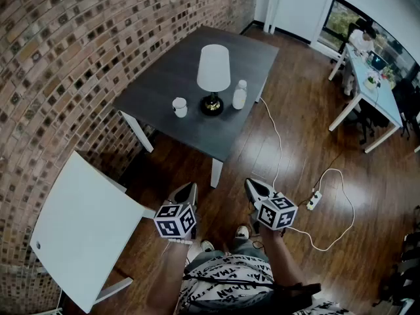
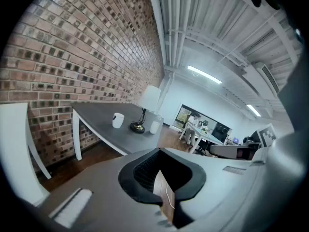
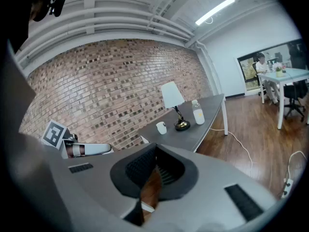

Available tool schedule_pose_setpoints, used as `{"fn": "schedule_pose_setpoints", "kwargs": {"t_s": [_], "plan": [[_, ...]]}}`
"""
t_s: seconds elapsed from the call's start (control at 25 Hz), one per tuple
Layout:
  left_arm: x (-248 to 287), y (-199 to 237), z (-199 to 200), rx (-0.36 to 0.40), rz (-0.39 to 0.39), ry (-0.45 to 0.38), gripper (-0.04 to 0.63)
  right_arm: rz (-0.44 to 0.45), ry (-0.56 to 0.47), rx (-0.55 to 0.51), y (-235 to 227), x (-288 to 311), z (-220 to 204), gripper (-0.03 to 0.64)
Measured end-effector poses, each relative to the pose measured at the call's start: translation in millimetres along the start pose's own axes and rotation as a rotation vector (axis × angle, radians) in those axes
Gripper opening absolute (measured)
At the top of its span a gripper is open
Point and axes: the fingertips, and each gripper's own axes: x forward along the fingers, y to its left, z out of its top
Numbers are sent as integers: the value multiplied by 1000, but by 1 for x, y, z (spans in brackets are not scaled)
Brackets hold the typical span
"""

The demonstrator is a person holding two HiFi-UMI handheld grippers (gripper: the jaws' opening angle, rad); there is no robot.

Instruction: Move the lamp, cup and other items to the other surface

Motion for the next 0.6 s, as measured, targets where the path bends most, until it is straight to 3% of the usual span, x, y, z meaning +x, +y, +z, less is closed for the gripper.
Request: {"fn": "schedule_pose_setpoints", "kwargs": {"t_s": [0.32, 0.6], "plan": [[-11, 16, -4, 11, -5, 9, 7, -6, -11, 3, 18, 11, -9, 26], [-15, 37, 2, -3, 30, 0, 8, 77, 59, -14, 39, 53, -17, 41]]}}
